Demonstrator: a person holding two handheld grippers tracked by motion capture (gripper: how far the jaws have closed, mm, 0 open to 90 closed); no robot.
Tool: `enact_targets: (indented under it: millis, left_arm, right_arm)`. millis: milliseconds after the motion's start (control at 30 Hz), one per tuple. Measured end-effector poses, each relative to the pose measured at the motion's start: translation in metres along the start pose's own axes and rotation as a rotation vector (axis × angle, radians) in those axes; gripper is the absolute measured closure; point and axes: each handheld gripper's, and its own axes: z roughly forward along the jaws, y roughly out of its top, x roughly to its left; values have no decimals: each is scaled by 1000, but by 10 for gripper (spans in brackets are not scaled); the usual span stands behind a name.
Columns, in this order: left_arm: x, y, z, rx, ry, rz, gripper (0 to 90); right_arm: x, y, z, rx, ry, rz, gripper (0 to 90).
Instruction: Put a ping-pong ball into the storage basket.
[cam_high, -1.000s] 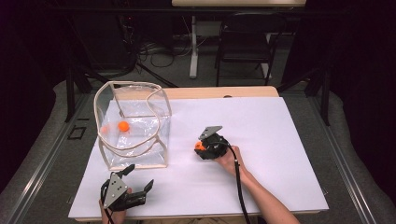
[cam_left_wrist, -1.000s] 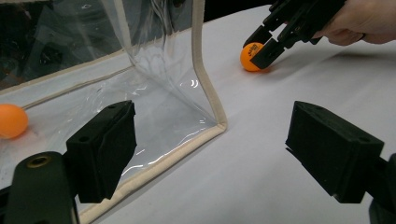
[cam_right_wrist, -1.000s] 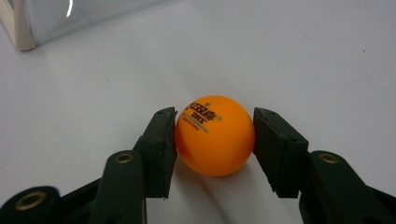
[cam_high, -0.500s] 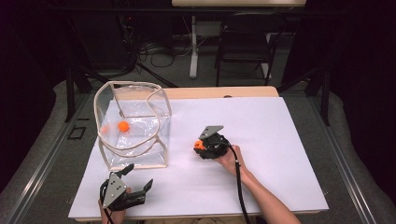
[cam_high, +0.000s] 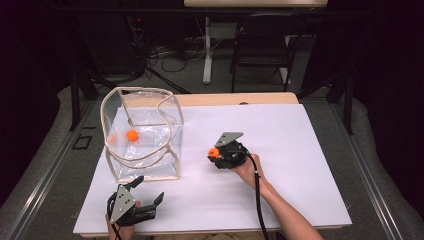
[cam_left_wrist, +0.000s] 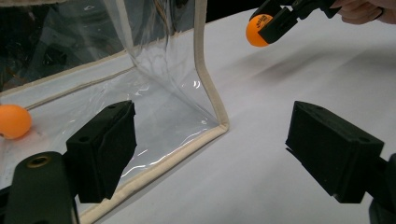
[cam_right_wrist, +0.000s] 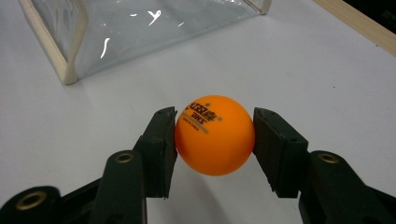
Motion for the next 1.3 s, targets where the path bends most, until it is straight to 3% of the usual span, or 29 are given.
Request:
enact_targets:
  millis: [1300]
  left_arm:
    - [0, -1, -1, 8, 2, -3, 157]
  right_arm:
    - [3, 19, -33, -91, -5, -14, 508]
